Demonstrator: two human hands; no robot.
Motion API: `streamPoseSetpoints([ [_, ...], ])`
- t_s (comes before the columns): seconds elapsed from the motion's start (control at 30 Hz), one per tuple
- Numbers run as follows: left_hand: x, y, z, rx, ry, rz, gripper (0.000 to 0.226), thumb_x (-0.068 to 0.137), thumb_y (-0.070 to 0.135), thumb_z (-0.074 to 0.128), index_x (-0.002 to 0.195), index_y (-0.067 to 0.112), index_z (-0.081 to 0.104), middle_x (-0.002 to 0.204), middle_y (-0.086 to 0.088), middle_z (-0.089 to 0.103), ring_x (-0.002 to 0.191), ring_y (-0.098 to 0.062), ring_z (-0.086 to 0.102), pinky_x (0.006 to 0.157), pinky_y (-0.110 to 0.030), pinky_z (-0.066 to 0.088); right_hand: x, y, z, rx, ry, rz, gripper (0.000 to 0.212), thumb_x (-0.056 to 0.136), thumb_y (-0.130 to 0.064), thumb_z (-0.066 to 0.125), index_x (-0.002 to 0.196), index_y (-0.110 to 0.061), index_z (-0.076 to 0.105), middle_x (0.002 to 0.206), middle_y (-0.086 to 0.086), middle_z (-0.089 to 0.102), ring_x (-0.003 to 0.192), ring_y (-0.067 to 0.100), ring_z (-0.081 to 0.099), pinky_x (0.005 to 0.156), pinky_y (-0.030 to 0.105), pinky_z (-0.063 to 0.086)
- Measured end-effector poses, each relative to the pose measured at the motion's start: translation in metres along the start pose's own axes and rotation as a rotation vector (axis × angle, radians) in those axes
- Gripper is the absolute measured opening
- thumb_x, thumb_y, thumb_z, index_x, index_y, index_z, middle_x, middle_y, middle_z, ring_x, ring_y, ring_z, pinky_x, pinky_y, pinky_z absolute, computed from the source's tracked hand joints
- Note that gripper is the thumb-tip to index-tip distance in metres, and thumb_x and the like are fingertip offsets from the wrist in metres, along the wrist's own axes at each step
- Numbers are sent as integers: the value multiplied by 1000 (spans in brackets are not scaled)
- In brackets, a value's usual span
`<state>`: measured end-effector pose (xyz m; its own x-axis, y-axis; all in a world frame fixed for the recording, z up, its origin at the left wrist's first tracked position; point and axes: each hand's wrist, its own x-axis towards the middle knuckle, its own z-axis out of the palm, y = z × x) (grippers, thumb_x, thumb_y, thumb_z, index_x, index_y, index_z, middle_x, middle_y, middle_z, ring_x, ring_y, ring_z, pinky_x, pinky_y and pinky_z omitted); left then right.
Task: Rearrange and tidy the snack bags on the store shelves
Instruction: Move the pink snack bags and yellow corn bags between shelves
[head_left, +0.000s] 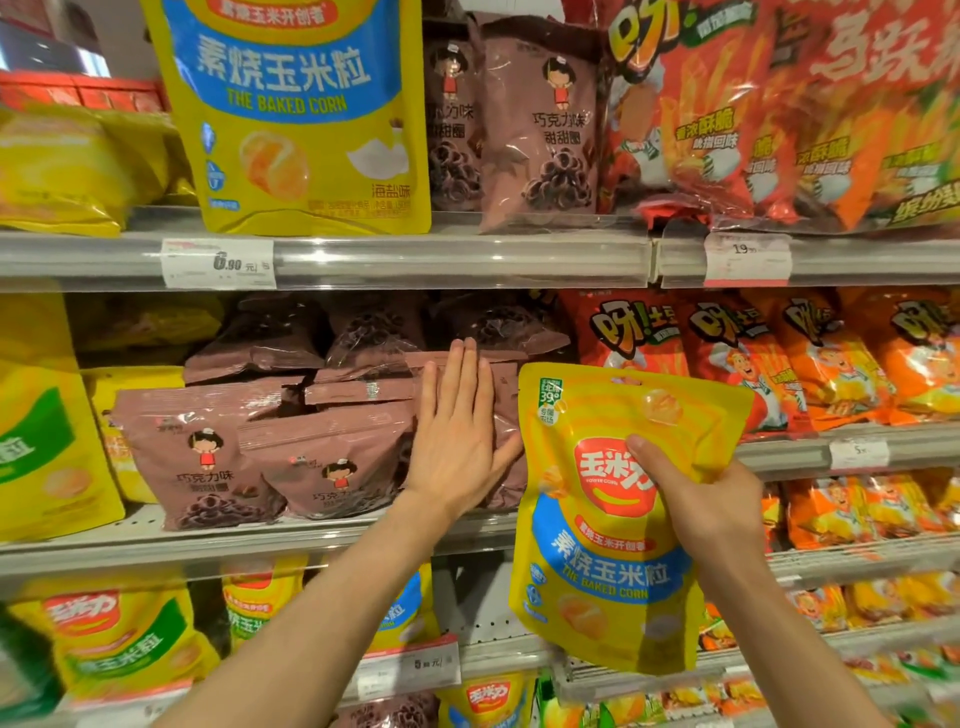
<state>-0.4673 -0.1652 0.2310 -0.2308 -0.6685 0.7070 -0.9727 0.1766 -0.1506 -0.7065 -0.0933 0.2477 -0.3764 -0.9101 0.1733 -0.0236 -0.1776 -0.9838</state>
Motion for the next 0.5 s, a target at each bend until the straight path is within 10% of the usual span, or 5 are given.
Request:
streamPoseSetpoints([
  [0.23, -25, -27, -14, -195, 41, 239, 72, 93, 17, 55, 157, -4, 29, 168, -21, 21, 158, -36, 11, 129, -52, 10, -4, 6, 11, -32, 61, -7, 23, 77, -41, 87, 83, -32, 68, 90, -10, 73, 98, 26, 70, 90, 46, 56],
  [0.5, -51, -20, -10, -141, 51, 401, 44, 90, 26, 64, 132, 10, 64, 142, -13, 60, 131, -34, 54, 104, -46, 45, -2, 10, 13, -49, 124, -13, 23, 79, -42, 86, 83, -32, 66, 86, -13, 69, 95, 25, 68, 94, 49, 56],
])
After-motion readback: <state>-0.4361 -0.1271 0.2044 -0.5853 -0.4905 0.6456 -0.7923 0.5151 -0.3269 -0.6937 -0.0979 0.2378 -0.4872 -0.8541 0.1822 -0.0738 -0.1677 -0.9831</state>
